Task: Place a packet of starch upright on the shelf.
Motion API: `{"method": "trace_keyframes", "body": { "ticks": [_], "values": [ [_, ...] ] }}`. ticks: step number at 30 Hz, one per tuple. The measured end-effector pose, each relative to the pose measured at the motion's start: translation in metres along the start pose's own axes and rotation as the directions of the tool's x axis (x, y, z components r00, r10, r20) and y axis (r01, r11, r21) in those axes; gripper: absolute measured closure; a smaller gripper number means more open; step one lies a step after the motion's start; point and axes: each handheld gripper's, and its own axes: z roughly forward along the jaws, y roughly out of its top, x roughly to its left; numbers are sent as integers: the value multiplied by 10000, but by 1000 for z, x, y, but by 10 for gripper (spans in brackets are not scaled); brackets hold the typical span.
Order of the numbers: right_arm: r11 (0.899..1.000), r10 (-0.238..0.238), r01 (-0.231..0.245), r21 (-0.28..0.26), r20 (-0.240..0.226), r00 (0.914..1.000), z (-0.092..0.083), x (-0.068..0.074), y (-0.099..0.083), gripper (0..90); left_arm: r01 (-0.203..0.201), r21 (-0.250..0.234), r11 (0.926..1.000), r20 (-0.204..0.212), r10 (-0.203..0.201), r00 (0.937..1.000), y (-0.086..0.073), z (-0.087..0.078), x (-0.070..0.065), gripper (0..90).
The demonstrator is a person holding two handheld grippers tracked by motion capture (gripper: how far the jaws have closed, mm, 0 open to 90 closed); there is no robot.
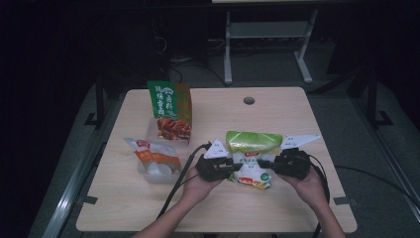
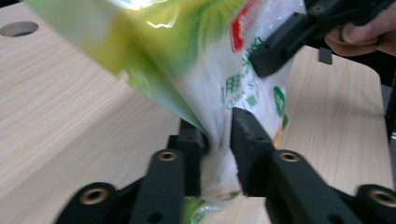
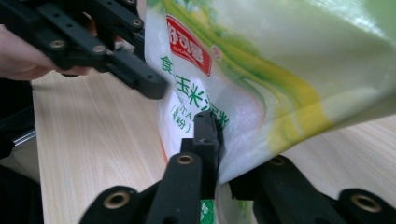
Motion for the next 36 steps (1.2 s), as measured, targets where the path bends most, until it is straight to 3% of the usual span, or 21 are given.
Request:
{"method": "trace_keyframes", "body": {
  "ticks": [4, 7, 11, 14, 20, 30, 36],
  "values": [
    [9999, 155, -156, -54, -107, 9998, -2, -2, -1, 878, -37, -40, 10000, -64, 36, 10000, -5, -8, -3, 605],
    [9994, 323, -326, -130, -229, 9992, -2, -2, -1, 885, 16, -96, 10000, -22, -16, 10000, -10, -14, -7, 579],
    [9988, 416, -425, -231, -373, 9984, -3, 0, 1, 891, -401, 238, 9989, -270, 407, 9988, -18, -18, -14, 516],
    [9988, 380, -393, -295, -416, 9984, -4, 3, 3, 896, -353, 322, 9989, -399, 366, 9985, -25, -23, -14, 486],
    [9989, 287, -300, -368, -336, 9990, -7, 10, 13, 899, -226, 243, 9994, -477, 237, 9986, -36, -38, -15, 450],
    [9995, 65, -72, -314, -228, 9997, -9, 13, 37, 900, -440, 340, 9985, -391, 453, 9982, -51, -60, -23, 425],
    [9985, 178, -203, -510, -483, 9987, -6, 12, 51, 900, -463, 536, 9975, -334, 482, 9983, -59, -70, -26, 419]
  ]
}}
